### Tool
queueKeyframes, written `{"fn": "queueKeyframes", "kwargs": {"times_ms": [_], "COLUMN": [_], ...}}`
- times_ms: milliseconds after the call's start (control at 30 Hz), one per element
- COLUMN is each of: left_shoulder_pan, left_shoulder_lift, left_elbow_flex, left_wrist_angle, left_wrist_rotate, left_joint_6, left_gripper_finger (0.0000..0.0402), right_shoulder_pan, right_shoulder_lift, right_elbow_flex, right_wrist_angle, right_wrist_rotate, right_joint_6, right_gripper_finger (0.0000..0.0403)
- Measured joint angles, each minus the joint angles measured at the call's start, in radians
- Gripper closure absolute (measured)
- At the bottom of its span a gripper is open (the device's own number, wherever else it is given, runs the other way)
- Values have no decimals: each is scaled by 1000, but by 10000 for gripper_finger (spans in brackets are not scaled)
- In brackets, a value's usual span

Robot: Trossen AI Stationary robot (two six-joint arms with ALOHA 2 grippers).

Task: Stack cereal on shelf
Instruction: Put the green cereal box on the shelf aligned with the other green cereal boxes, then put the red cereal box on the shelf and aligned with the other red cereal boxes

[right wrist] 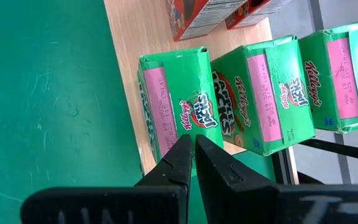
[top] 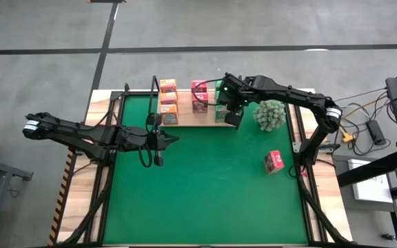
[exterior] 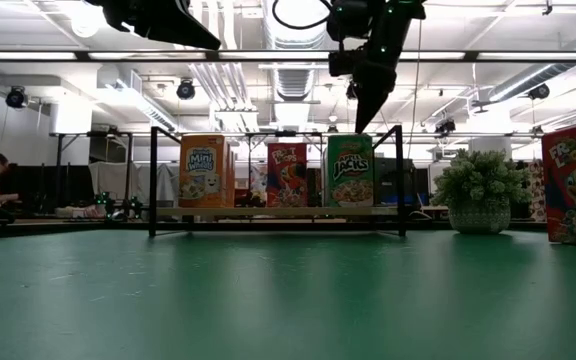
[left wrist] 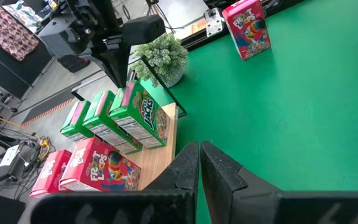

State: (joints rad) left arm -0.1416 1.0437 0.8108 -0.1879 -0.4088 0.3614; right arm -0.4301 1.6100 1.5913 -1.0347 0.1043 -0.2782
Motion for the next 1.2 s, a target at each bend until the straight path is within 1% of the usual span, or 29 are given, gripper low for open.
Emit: {"fn": "queueKeyframes", "kwargs": {"times_ms": [467, 800, 900, 1000, 1200], "left_shoulder_pan": [0, 0, 0, 0, 0], "left_shoulder_lift": [0, 0, 0, 0, 0], "left_elbow_flex": [0, 0, 0, 0, 0], "left_wrist_angle": [0, 0, 0, 0, 0], "left_wrist_rotate": [0, 0, 0, 0, 0], "left_joint_6": [0, 0, 0, 0, 0], "left_gripper_finger": [402, 402, 402, 402, 402], "right_shoulder_pan": [0, 14, 42, 81, 187], "right_shoulder_lift": [-4, -5, -8, -15, -16], "right_elbow_flex": [4, 59, 86, 115, 156], "right_wrist_angle": [-5, -6, -9, -17, -74], "right_wrist_rotate": [1, 1, -2, -48, -215], "right_joint_6": [-9, -9, 28, 91, 287], "right_gripper_finger": [390, 390, 390, 390, 390]}}
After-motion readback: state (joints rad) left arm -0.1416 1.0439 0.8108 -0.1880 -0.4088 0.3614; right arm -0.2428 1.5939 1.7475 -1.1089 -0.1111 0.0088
